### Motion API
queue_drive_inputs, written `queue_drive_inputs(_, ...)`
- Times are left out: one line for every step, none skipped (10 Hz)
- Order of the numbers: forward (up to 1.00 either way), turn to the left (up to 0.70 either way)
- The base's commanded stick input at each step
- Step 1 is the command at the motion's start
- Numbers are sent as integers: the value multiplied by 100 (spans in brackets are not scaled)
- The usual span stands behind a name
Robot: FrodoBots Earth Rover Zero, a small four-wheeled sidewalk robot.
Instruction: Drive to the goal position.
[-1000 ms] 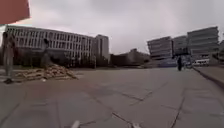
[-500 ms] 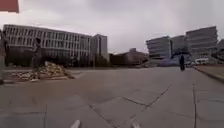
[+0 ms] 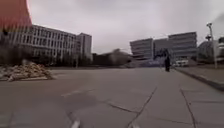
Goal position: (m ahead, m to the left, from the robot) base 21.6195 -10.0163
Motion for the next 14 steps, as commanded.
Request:
queue_drive_inputs(70,0)
queue_drive_inputs(70,0)
queue_drive_inputs(70,0)
queue_drive_inputs(70,0)
queue_drive_inputs(70,0)
queue_drive_inputs(70,0)
queue_drive_inputs(70,-27)
queue_drive_inputs(70,-34)
queue_drive_inputs(70,-28)
queue_drive_inputs(70,-11)
queue_drive_inputs(70,0)
queue_drive_inputs(70,0)
queue_drive_inputs(70,0)
queue_drive_inputs(70,0)
